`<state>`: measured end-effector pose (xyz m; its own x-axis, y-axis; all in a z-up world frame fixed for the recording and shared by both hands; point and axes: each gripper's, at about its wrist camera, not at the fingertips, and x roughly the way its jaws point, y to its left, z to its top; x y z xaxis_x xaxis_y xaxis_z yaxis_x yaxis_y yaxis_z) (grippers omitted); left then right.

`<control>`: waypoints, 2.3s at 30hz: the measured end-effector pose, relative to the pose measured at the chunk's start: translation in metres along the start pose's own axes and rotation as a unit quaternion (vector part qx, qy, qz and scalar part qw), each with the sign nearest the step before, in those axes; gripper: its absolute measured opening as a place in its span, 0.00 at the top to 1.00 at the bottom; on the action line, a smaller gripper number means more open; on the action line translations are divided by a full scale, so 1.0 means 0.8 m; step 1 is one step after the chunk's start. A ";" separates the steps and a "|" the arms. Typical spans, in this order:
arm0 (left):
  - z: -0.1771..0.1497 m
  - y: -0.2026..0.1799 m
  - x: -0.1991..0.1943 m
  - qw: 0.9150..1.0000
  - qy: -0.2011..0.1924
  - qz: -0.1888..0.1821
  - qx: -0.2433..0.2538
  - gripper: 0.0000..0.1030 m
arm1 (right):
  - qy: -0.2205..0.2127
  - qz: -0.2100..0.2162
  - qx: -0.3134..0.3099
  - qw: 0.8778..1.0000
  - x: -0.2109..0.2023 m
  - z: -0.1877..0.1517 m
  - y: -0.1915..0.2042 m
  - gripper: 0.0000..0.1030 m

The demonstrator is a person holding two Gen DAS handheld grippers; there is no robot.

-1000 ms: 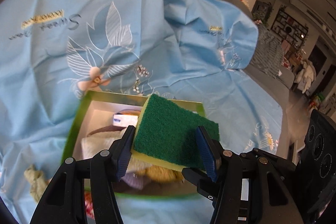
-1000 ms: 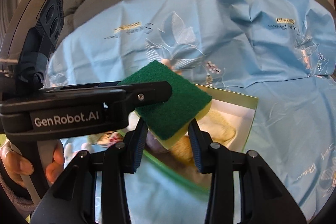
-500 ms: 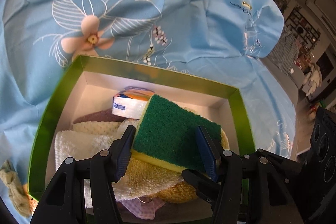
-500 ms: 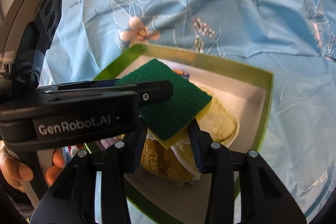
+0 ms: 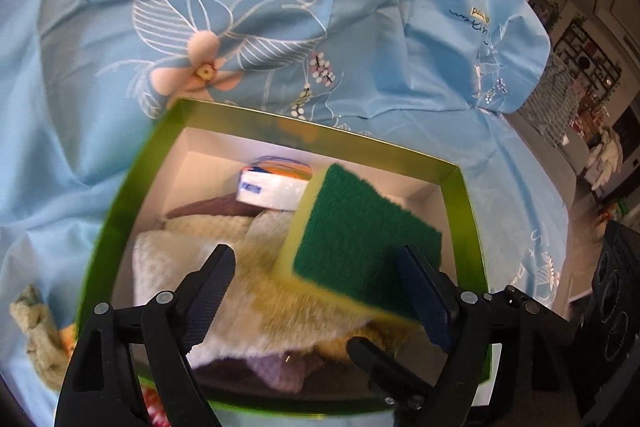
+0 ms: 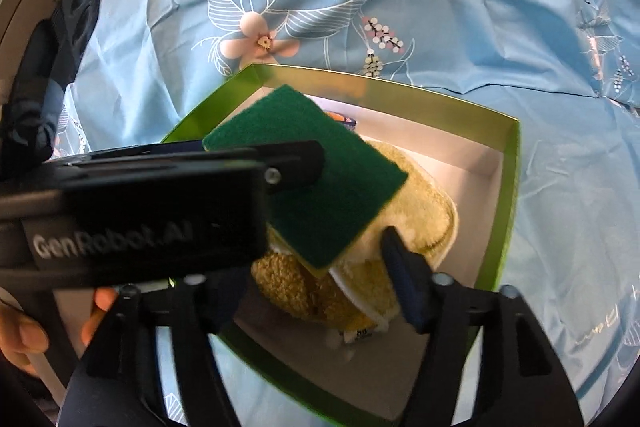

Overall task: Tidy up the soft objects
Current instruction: 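Carry the sponge into the green box and open the right gripper, then move the right tool to the white plush elephant, then grasp the white plush elephant with the right gripper and lift it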

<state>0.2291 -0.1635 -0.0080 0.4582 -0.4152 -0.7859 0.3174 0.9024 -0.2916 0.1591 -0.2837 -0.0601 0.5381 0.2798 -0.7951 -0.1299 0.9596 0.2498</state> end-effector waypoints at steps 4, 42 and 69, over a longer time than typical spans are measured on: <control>-0.008 0.003 -0.028 1.000 -0.014 0.018 0.005 0.09 | -0.011 -0.003 0.016 1.000 -0.016 -0.009 0.000 0.29; -0.266 0.192 -0.191 0.985 -0.049 0.074 -0.148 0.01 | 0.019 0.110 -0.122 0.986 -0.063 -0.162 0.206 0.02; -0.228 0.226 -0.133 0.991 -0.032 -0.003 -0.130 0.21 | 0.036 0.189 -0.194 0.962 0.054 -0.105 0.291 0.16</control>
<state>0.0862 0.0649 -0.0768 0.5115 -0.4188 -0.7504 0.0997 0.8962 -0.4322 0.0822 -0.0458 -0.0829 0.3331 0.5995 -0.7278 -0.6142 0.7236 0.3150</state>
